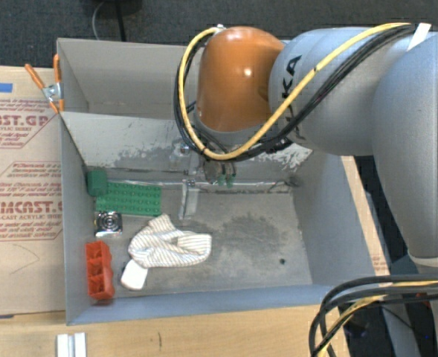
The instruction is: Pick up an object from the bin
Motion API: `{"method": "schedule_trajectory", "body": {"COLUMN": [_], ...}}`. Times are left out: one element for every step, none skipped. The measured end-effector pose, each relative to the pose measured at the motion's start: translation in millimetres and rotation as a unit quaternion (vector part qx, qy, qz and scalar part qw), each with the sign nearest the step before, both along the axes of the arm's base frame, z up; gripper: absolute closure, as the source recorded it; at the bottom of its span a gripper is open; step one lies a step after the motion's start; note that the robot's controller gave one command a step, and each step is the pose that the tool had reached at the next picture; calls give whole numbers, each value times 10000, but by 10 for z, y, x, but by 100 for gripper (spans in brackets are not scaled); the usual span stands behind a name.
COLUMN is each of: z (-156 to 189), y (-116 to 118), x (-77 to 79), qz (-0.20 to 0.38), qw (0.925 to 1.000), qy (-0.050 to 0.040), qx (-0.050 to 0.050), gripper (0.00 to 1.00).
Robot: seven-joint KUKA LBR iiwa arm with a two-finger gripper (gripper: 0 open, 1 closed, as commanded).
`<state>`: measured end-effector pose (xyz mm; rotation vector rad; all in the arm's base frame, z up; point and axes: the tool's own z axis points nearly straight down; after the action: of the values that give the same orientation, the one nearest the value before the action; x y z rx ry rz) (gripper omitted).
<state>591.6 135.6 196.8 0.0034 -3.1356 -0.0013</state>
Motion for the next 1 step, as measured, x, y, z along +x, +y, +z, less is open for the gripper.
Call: {"method": "schedule_trajectory", "body": {"z": [50], "y": [-6], "x": [16], "qz": [-7], "qw": [10000], "qy": [-37], "qx": [5], "gripper": [0]}}
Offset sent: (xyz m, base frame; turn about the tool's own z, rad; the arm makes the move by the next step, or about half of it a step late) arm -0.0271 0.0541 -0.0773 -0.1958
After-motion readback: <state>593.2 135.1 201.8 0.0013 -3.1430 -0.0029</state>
